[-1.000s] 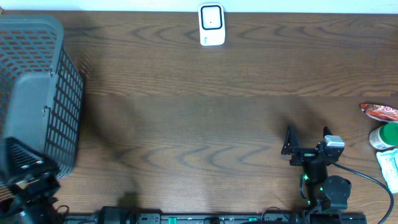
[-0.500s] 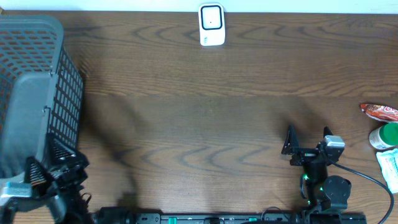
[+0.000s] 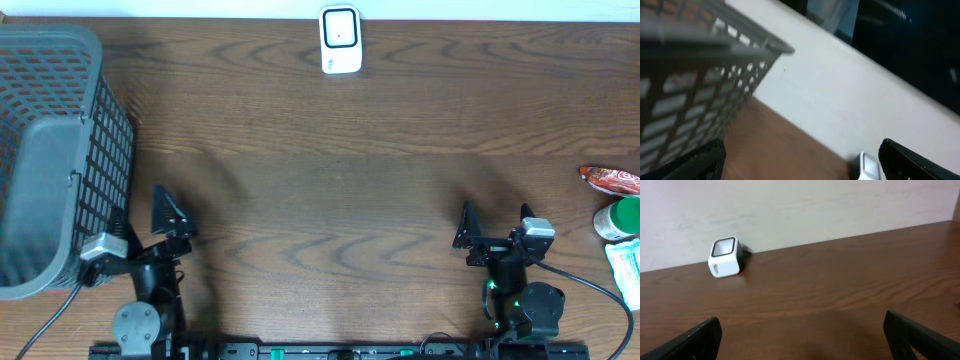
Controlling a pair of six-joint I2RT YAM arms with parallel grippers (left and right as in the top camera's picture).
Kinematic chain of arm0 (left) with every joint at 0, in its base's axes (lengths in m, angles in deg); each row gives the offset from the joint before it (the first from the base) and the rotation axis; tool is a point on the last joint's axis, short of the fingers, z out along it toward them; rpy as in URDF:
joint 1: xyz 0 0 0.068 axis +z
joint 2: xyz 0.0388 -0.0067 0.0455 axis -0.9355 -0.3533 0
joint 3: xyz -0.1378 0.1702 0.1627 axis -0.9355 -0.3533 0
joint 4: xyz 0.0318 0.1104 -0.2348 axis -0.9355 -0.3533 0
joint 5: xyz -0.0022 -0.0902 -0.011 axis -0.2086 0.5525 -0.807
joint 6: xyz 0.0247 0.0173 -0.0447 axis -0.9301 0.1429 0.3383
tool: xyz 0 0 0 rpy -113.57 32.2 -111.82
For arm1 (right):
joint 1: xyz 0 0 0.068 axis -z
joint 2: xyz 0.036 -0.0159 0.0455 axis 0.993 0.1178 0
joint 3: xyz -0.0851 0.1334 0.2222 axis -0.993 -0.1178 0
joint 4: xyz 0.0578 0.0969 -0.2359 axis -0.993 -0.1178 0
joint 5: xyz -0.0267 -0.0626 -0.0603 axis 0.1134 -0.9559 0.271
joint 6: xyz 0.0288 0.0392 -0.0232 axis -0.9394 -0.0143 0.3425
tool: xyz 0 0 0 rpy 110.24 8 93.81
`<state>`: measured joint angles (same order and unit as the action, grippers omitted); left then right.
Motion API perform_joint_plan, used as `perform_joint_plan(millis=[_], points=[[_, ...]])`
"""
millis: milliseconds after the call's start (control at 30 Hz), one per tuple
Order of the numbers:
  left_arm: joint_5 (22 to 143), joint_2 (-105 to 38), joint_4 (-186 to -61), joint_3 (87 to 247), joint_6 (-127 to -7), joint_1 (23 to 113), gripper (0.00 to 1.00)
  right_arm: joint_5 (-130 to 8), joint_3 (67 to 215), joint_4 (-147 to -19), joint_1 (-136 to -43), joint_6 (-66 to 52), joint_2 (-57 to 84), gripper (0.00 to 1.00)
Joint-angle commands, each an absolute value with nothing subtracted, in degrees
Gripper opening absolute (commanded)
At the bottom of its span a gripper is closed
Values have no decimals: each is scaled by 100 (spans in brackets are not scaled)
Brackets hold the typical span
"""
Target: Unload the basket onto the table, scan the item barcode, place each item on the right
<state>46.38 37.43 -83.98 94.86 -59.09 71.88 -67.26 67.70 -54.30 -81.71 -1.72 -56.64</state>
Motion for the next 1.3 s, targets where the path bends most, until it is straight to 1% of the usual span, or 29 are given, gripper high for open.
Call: perform_joint_plan(millis=[0, 233, 467, 567, 667, 833, 933, 1267], points=[[4863, 3794, -8347, 9254, -6097, 7195, 98, -6757, 6751, -5445, -8248, -197, -5701, 99], [4861, 3794, -8347, 8771, -6097, 7168, 98, -6757, 6751, -5445, -8248, -197, -5701, 99], [4844, 3794, -8905, 8734, -6171, 7063, 98, -6757, 6751, -5445, -8248, -197, -5701, 99], [4848, 3794, -9285, 8734, -6401, 6967, 98, -6757, 6751, -5445, -8248, -197, -5701, 99], [4953, 3794, -9276, 8734, -6897, 6843, 98, -6757, 6751, -5445, -8248, -197, -5701, 99], [5032, 3794, -9281, 8734, -6954, 6808, 98, -6757, 6751, -5445, -8248, -197, -5701, 99], [5169, 3794, -9300, 8734, -7234, 6810, 98, -6757, 6751, -5445, -8248, -197, -5701, 99], [5167, 3794, -9300, 8734, -7232, 6810, 98, -6757, 6751, -5445, -8248, -197, -5701, 99]])
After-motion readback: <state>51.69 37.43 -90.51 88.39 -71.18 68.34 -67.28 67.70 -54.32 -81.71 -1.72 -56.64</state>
